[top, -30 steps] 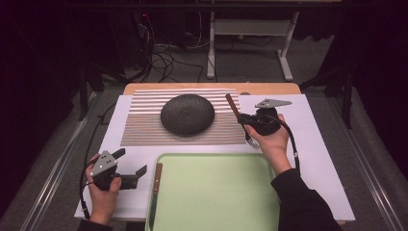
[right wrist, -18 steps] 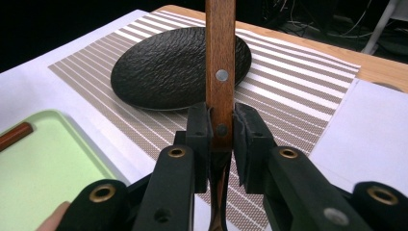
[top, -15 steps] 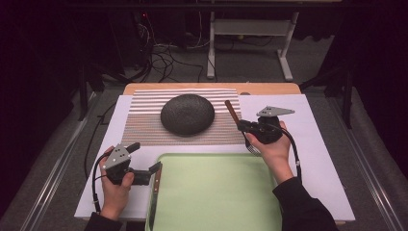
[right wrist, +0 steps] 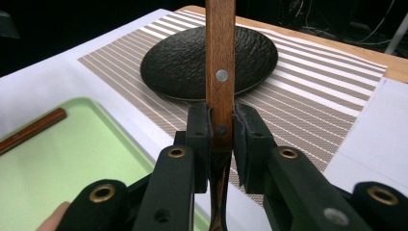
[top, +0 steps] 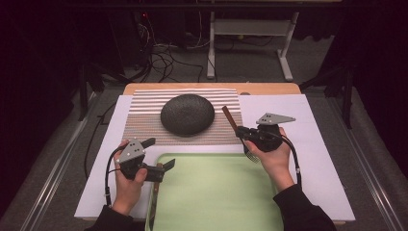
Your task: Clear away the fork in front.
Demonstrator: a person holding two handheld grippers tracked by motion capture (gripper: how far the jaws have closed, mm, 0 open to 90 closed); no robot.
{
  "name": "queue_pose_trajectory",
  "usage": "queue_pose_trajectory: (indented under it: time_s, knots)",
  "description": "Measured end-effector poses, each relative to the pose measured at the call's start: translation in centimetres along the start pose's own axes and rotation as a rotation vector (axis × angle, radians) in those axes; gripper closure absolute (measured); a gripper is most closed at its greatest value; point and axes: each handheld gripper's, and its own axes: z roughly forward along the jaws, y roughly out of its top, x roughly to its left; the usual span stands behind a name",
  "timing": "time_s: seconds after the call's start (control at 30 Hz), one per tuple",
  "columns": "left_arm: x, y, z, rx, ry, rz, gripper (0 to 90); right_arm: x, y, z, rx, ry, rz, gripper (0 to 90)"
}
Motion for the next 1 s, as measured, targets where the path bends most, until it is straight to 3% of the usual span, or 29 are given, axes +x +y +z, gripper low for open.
queue_pose_trajectory:
  time_s: [0.4, 0.77, 0.9, 1.0]
  knots:
    - [-0.9, 0.9, 1.3, -0.015, -0.054, -0.008, 0.0, 1.9, -0.5, -0.4, -0.014, 0.035, -0.017, 78.4]
    - [-1.8, 1.4, 2.6, -0.030, -0.154, -0.051, 0.0, 3.9, -0.9, -0.5, -0.023, 0.078, -0.043, 78.4]
    - [-2.4, 1.7, 2.9, -0.050, -0.150, -0.075, 4.2, 4.8, -1.0, -0.6, -0.027, 0.092, -0.056, 78.4]
    - [-2.6, 2.0, 3.0, -0.059, -0.129, -0.104, 12.9, 5.4, -1.1, -0.6, -0.031, 0.103, -0.071, 78.4]
